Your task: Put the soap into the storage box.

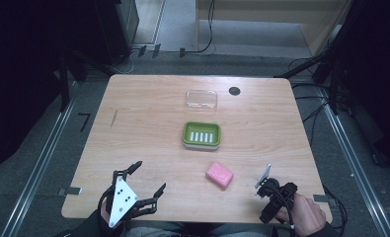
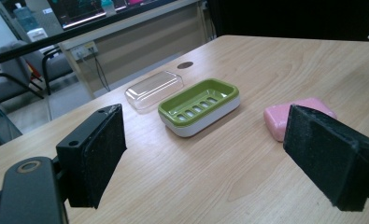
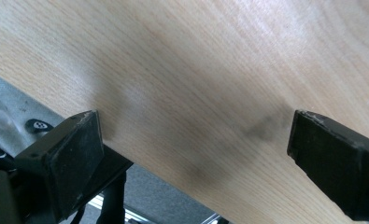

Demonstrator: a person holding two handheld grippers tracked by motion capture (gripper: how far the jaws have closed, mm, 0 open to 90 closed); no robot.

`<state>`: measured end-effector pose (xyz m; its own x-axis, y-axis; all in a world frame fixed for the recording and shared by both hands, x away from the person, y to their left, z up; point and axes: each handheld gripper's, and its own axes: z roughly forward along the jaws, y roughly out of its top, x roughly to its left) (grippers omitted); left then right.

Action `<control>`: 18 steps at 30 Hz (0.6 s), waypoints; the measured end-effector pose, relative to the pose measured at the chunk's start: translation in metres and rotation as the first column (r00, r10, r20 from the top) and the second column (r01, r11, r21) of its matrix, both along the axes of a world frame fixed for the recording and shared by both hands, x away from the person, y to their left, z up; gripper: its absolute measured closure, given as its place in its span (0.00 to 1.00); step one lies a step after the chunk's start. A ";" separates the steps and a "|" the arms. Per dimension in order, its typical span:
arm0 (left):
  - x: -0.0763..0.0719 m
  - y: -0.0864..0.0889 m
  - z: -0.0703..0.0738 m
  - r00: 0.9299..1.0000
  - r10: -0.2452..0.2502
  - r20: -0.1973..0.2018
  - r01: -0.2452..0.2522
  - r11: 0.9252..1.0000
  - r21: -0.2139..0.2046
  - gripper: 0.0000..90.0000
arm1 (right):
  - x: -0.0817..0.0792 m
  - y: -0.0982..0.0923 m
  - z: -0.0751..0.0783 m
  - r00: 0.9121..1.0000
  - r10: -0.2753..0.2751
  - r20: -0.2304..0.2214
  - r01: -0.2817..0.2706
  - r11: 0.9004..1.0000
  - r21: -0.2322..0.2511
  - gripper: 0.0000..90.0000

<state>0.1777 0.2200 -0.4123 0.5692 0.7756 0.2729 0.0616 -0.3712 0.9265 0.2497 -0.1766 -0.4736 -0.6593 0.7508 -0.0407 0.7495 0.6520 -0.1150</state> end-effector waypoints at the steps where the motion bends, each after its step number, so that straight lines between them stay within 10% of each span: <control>1: 0.000 0.000 0.000 1.000 -0.003 -0.001 0.003 1.000 0.003 0.15 | 0.000 0.000 0.000 1.000 0.006 0.006 -0.006 1.000 -0.001 0.05; 18: -0.001 0.000 0.000 1.000 0.004 -0.001 -0.004 1.000 -0.002 0.15 | 0.003 0.016 0.004 0.997 0.054 0.047 -0.054 0.998 -0.011 0.05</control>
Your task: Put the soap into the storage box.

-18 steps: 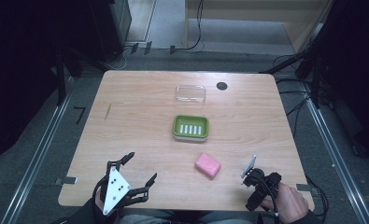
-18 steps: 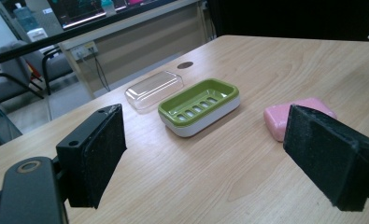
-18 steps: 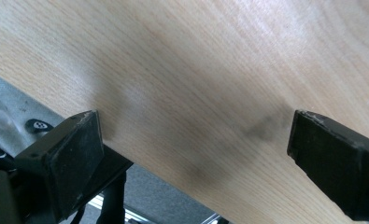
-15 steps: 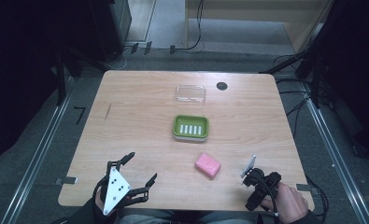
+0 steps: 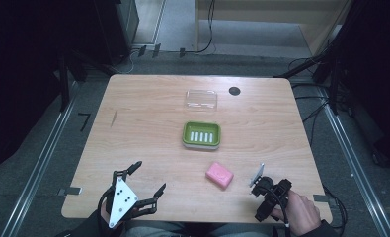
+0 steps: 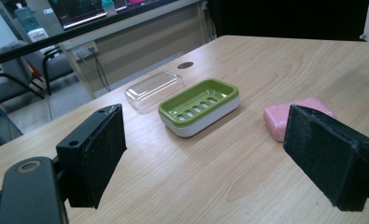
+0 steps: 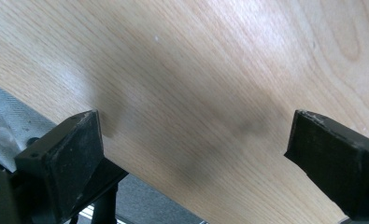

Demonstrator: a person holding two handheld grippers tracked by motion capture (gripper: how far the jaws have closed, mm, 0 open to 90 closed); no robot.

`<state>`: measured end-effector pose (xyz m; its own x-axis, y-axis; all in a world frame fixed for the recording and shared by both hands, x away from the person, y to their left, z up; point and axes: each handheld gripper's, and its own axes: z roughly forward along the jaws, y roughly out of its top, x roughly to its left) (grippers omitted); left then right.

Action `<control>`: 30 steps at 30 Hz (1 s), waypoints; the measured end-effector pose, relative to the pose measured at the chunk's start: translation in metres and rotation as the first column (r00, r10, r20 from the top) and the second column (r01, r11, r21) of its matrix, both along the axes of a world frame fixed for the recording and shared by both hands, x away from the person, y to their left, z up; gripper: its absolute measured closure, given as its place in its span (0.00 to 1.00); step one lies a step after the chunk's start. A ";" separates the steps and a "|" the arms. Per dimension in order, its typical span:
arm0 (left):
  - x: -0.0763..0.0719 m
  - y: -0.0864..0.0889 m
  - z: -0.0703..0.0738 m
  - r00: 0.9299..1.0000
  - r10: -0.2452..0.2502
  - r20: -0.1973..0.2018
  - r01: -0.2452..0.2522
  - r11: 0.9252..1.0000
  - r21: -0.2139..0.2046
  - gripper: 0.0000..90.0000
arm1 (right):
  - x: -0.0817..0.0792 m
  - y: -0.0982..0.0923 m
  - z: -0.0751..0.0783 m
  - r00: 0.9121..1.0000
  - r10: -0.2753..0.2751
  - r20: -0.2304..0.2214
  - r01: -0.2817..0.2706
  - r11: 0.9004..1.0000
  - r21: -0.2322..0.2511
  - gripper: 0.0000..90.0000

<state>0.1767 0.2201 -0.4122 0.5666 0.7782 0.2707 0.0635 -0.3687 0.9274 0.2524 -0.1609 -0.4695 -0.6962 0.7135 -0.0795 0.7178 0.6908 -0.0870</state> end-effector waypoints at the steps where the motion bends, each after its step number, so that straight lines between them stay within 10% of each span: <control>1: 0.000 0.000 0.000 1.000 -0.001 0.000 0.001 1.000 0.001 0.15 | 0.000 0.001 0.000 1.000 0.005 0.002 -0.005 1.000 0.004 0.05; 30: 0.001 0.000 0.000 1.000 -0.007 -0.001 0.007 1.000 0.008 0.15 | 0.022 0.036 0.013 0.995 0.075 0.068 -0.075 0.997 -0.003 0.05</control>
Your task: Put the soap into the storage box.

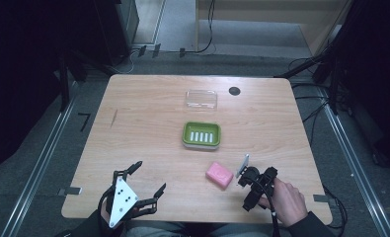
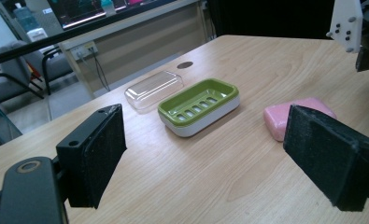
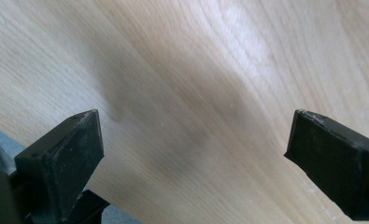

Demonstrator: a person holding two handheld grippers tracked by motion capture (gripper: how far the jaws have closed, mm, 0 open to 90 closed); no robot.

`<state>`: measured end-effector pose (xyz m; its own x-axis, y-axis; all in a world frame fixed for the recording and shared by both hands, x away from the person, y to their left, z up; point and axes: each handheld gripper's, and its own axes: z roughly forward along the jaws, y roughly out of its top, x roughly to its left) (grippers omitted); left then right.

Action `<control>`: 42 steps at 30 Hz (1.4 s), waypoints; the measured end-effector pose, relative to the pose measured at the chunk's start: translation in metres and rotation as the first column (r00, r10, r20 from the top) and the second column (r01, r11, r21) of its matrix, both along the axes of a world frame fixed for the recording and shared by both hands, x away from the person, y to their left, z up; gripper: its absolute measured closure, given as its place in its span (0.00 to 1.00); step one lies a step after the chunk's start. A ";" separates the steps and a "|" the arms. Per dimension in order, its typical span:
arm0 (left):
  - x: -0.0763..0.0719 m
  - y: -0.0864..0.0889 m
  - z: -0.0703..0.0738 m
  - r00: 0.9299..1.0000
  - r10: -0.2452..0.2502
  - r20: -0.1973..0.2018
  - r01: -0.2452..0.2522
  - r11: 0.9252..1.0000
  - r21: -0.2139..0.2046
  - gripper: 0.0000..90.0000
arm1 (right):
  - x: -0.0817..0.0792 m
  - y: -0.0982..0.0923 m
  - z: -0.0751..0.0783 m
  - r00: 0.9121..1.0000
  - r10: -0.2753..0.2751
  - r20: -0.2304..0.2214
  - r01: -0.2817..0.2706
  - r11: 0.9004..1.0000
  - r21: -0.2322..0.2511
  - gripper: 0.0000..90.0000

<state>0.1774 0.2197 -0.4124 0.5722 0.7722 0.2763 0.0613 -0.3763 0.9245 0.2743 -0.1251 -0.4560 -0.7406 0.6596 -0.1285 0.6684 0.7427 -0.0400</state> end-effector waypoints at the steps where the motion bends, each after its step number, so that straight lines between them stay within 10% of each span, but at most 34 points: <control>1: 0.000 0.000 0.000 1.000 -0.001 0.000 0.001 1.000 0.002 0.15 | 0.001 0.002 0.000 1.000 0.002 0.004 -0.002 1.000 0.000 0.05; 42: 0.000 0.001 0.000 1.000 0.001 0.001 -0.001 1.000 -0.009 0.15 | 0.039 0.060 0.007 0.993 0.112 0.027 -0.113 0.993 0.045 0.04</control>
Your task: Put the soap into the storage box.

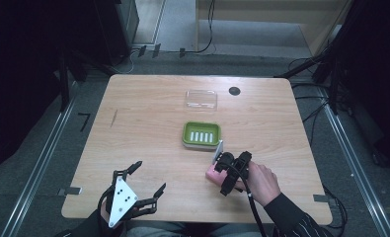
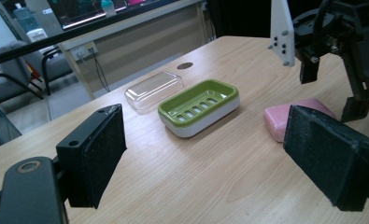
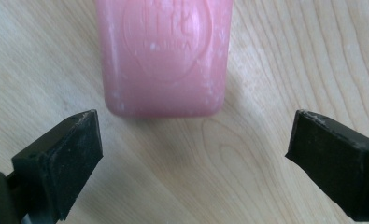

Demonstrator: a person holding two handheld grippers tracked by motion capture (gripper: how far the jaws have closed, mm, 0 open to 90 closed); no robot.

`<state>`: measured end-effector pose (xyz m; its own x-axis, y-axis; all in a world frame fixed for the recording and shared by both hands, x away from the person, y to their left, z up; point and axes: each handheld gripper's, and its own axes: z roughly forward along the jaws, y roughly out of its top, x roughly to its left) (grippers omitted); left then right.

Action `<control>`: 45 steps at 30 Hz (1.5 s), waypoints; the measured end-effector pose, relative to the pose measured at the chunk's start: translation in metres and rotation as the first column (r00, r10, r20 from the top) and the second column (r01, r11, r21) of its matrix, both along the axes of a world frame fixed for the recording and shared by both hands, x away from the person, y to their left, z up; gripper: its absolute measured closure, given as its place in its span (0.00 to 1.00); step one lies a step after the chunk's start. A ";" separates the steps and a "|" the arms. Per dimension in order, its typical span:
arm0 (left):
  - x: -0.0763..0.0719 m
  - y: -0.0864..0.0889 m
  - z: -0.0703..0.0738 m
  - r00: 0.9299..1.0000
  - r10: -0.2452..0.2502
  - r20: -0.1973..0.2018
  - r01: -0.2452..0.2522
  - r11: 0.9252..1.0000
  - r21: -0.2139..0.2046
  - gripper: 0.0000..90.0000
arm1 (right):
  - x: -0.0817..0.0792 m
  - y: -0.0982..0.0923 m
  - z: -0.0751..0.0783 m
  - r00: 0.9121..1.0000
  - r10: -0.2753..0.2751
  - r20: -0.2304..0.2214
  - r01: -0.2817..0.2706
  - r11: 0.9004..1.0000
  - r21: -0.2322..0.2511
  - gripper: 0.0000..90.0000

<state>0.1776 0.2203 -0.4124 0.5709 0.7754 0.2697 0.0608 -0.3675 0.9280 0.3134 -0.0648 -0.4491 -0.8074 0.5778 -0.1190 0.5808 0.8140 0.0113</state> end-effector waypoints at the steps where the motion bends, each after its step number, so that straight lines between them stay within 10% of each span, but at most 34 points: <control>1: 0.000 0.000 0.000 1.000 0.000 -0.001 0.000 1.000 0.000 0.15 | 0.001 0.001 0.000 1.000 0.003 -0.001 -0.003 1.000 0.000 0.04; 45: 0.000 0.000 0.000 1.000 -0.001 -0.002 0.001 1.000 0.001 0.15 | 0.029 0.037 -0.014 0.996 0.067 -0.050 -0.065 0.997 0.052 0.06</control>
